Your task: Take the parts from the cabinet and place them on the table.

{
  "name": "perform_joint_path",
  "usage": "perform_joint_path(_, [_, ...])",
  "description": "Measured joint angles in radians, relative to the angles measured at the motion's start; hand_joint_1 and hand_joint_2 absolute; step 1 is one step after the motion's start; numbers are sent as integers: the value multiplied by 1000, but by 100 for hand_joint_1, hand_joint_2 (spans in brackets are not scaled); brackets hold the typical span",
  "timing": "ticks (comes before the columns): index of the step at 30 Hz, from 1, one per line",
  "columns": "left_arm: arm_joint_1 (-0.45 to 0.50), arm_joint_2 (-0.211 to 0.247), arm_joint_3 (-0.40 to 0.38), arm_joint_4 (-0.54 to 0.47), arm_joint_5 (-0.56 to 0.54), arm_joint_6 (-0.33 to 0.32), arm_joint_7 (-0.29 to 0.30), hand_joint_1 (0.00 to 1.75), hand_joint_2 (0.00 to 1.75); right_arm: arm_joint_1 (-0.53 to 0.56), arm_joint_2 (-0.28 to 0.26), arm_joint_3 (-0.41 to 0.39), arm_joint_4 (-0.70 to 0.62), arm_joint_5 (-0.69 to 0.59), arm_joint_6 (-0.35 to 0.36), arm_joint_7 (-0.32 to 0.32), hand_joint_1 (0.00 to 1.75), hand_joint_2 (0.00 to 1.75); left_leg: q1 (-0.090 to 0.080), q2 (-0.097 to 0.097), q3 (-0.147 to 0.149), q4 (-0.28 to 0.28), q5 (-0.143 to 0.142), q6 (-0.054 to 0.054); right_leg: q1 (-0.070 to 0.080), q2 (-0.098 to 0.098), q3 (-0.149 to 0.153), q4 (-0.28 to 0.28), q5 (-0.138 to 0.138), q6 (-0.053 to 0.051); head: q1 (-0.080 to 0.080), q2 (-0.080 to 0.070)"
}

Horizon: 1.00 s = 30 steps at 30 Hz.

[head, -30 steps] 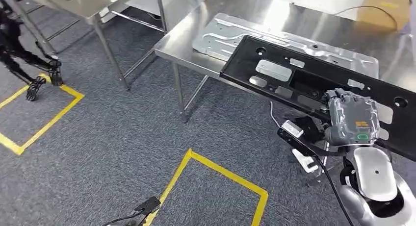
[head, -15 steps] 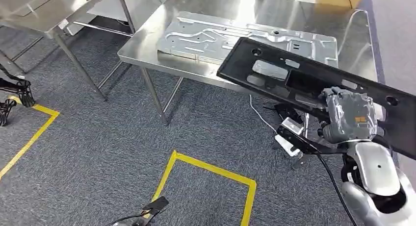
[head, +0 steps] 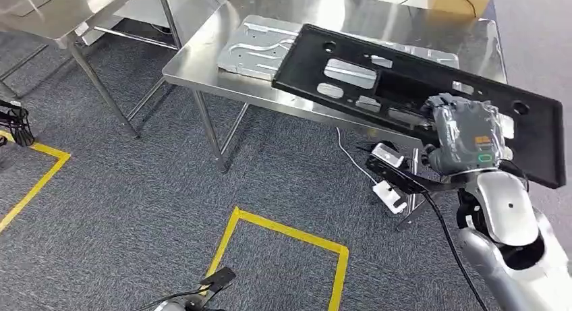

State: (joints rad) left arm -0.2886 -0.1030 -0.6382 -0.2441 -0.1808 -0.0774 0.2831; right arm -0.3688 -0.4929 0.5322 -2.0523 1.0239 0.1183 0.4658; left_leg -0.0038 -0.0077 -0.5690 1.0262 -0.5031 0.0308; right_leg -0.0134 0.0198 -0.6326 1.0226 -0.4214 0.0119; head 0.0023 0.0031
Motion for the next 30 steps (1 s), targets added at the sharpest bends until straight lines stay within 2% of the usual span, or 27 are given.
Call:
perform_joint_path(4, [-2,-4,0,0,-7,3,3,0,175,-29,14,35,12,0,0,-2,175,175,0,0,0,0,-1,1,0,0,0,-3,1,3,-1,0])
perform_joint_path(5, [-5,-4,0,0,-13,4,0,0,175,-34,19,44,15,1,1,-1,175,175,-9,0,-2,9,-4,8,-7,0,2,-10,5,14,-2,0])
perform_joint_path(6, [-6,-4,0,-3,-29,8,-13,0,175,-36,21,51,17,3,4,4,175,175,-6,0,-1,6,-3,14,-8,1,2,-10,4,21,-2,0])
perform_joint_path(8, [-9,-6,0,-19,-60,18,-44,0,175,-36,22,60,18,7,11,19,175,175,-7,-1,-1,2,1,21,-8,1,5,-16,7,27,-2,0])
perform_joint_path(9, [-12,-9,0,-28,-67,19,-52,0,175,-37,22,63,18,8,13,24,175,175,4,0,12,-25,12,30,0,1,6,-19,6,32,-1,0])
perform_joint_path(10, [-14,-11,0,-31,-71,21,-55,0,175,-36,23,65,20,10,13,26,175,175,5,3,26,-41,21,34,-4,-6,0,-6,-5,31,-2,0])
perform_joint_path(11, [-18,-12,0,-34,-71,21,-56,0,175,-42,23,67,21,10,13,26,175,175,7,7,30,-49,24,40,-6,-8,-21,42,-35,29,3,0])
perform_joint_path(13, [-20,-14,0,-40,-71,20,-58,0,175,-44,23,71,21,13,14,28,175,175,8,13,32,-51,24,41,-9,-9,-95,190,-93,34,4,0])
perform_joint_path(14, [-19,-14,0,-42,-72,20,-58,0,175,-42,23,73,23,13,16,28,175,175,8,15,32,-50,21,39,-14,-10,-132,256,-111,39,3,0])
perform_joint_path(15, [-19,-14,0,-43,-72,20,-58,0,175,-41,23,76,27,14,17,28,175,175,10,16,33,-48,18,35,-19,-11,-149,275,-102,43,3,0])
perform_joint_path(16, [-18,-14,0,-45,-73,20,-58,0,175,-41,23,79,29,14,17,28,175,175,13,16,34,-44,14,28,-24,-13,-139,241,-69,49,3,0])
perform_joint_path(17, [-19,-15,0,-48,-73,20,-58,0,175,-41,23,80,31,14,17,28,175,175,20,16,36,-37,5,20,-30,-17,-108,172,-24,54,3,0])
perform_joint_path(18, [-19,-15,0,-52,-73,20,-59,0,175,-41,24,80,32,14,17,28,175,175,27,15,37,-25,-6,10,-35,-22,-65,83,23,62,3,0])
perform_joint_path(19, [-19,-15,0,-55,-73,20,-59,0,175,-41,24,80,32,15,17,28,175,175,32,15,36,-9,-20,-4,-37,-27,-37,24,22,74,4,0])
perform_joint_path(20, [-21,-13,0,-55,-73,21,-59,0,175,-46,26,83,36,16,18,28,175,175,23,12,25,4,-29,-16,-26,-26,-27,24,3,70,17,0])
perform_joint_path(21, [-21,-14,0,-56,-73,20,-59,0,175,-46,26,84,35,16,17,28,175,175,20,14,22,9,-30,-20,-27,-20,-32,31,-1,45,17,0])
perform_joint_path(22, [-19,-14,0,-56,-73,20,-58,0,175,-39,26,85,36,16,18,28,175,175,20,16,27,6,-32,-23,-24,-21,-35,33,-5,38,3,0])
perform_joint_path(24, [-19,-14,0,-56,-73,20,-59,0,175,-39,26,87,40,17,18,30,175,175,23,18,29,3,-37,-30,-25,-18,-37,39,-10,22,1,0])
perform_joint_path(25, [-20,-14,0,-58,-73,20,-59,0,175,-39,27,87,40,17,18,30,175,175,24,17,28,13,-49,-35,-26,-17,-32,37,-13,14,-1,0])
perform_joint_path(26, [-22,-14,0,-59,-73,20,-59,0,175,-41,27,87,40,17,17,30,175,175,24,16,8,56,-72,-35,-25,-17,-29,36,-15,9,-7,0])
perform_joint_path(27, [-24,-14,0,-61,-73,20,-59,0,175,-43,27,87,40,17,17,30,175,175,23,16,-29,124,-101,-35,-24,-17,-28,36,-17,5,-8,0])
perform_joint_path(28, [-24,-14,0,-61,-73,20,-55,0,175,-43,27,87,40,17,17,30,175,175,21,16,-80,214,-133,-34,-21,-17,-27,36,-20,1,-8,0])
perform_joint_path(29, [-23,-14,0,-63,-73,16,-38,0,175,-42,27,87,41,17,17,30,175,175,20,16,-121,280,-150,-32,-17,-17,-25,36,-22,-2,-8,0])
perform_joint_path(30, [-16,-14,0,-74,-73,13,-7,0,175,-40,27,87,42,17,17,30,175,175,19,15,-155,321,-146,-27,-12,-14,-22,36,-24,-6,-8,0])
